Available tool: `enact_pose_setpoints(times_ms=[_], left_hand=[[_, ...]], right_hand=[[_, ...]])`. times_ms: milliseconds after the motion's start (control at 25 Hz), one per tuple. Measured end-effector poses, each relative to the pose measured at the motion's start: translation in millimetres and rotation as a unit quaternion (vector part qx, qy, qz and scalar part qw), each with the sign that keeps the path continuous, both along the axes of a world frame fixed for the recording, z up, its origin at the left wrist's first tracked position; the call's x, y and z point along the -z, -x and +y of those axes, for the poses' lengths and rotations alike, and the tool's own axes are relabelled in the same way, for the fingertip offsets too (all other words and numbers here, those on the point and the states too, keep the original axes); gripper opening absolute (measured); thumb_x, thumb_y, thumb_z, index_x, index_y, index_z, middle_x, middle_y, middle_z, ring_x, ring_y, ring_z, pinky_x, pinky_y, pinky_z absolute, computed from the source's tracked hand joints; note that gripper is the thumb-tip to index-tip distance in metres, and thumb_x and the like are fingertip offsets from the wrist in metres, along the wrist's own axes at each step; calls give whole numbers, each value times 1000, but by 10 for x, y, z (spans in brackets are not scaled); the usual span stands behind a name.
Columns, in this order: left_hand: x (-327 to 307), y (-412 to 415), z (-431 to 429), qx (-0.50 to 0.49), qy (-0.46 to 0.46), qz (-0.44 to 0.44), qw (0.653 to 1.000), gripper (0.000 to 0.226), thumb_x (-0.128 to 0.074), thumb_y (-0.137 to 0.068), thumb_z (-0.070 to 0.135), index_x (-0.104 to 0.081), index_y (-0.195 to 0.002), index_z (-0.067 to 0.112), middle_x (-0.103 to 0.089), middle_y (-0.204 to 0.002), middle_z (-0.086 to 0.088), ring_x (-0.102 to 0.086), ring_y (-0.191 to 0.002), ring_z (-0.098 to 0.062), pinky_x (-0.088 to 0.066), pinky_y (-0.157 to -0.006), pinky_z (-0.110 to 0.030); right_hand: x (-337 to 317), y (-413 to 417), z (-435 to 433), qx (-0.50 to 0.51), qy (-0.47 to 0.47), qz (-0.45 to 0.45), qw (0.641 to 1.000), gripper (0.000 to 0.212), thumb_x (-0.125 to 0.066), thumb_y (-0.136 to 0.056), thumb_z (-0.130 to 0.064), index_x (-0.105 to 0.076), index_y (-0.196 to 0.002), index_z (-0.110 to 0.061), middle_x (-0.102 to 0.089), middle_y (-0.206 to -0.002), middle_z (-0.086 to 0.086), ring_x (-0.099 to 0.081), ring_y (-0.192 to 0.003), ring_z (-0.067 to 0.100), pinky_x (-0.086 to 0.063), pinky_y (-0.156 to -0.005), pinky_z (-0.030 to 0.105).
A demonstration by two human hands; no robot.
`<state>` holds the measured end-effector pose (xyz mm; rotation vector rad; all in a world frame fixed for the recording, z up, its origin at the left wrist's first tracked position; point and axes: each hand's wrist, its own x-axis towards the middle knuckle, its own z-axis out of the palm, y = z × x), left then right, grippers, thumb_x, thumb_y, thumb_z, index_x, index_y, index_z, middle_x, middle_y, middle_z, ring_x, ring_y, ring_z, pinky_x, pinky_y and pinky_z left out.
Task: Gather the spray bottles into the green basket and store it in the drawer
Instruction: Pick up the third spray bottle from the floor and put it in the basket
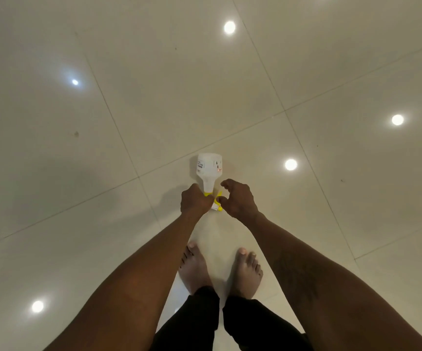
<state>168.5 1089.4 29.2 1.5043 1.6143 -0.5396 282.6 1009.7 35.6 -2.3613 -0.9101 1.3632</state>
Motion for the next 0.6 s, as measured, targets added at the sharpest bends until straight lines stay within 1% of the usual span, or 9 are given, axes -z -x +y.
enact_pose_setpoints(times_ms=[80,160,240,320,400,440,520,600], left_hand=[[297,-52,23,-11,2,-13,1000,61,-71,-81,47,-57,-126,7,-63,-124,-11,-57,-120,-30,-47,-86,-34],[529,-79,27,-6,10,-23,1000,52,-70,-81,48,-63,-114,9,-69,-113,-8,-63,-110,-29,-49,-82,-33],[666,-110,28,26,24,-24,999,46,-68,-84,47,-69,-108,8,-72,-107,-8,-66,-104,-28,-52,-86,-35],[716,-163,16,24,27,-25,999,48,-66,-85,50,-70,-107,8,-73,-106,-9,-68,-102,-28,-52,-85,-36],[707,-249,7,-23,25,-32,999,55,-70,-80,55,-69,-109,8,-73,-106,-8,-67,-103,-30,-51,-81,-33],[711,-303,6,-56,24,-32,998,57,-73,-78,55,-67,-111,8,-72,-106,-8,-67,-103,-30,-50,-79,-32],[742,-399,22,-115,23,-20,993,55,-77,-73,47,-66,-112,9,-71,-105,-8,-67,-100,-30,-52,-76,-31],[791,-467,30,-170,28,-7,985,54,-80,-64,36,-67,-109,8,-71,-101,-9,-70,-93,-29,-59,-76,-34]], right_hand=[[243,35,-40,8,12,4,1000,50,-75,-80,-21,-61,-128,-15,-69,-122,7,-64,-111,27,-51,-87,34],[401,72,-89,23,22,11,999,46,-74,-80,-22,-62,-124,-17,-70,-119,6,-65,-108,27,-50,-85,33],[449,71,-132,30,24,13,999,41,-73,-80,-23,-63,-120,-19,-70,-115,5,-65,-105,28,-52,-83,34],[405,26,-158,27,26,7,999,39,-72,-81,-23,-63,-119,-19,-70,-115,4,-65,-105,28,-51,-82,34],[369,-33,-168,24,27,-4,999,38,-71,-82,-22,-63,-119,-17,-70,-114,4,-64,-104,28,-51,-81,34],[371,-56,-166,24,27,-8,999,36,-70,-82,-21,-64,-117,-16,-70,-113,5,-64,-103,28,-52,-81,35],[419,-87,-149,26,25,-11,999,35,-70,-82,-18,-64,-116,-15,-71,-112,6,-64,-103,29,-53,-80,37],[486,-104,-141,34,22,-14,999,39,-70,-81,-18,-63,-120,-15,-69,-116,6,-64,-105,29,-53,-82,37]])
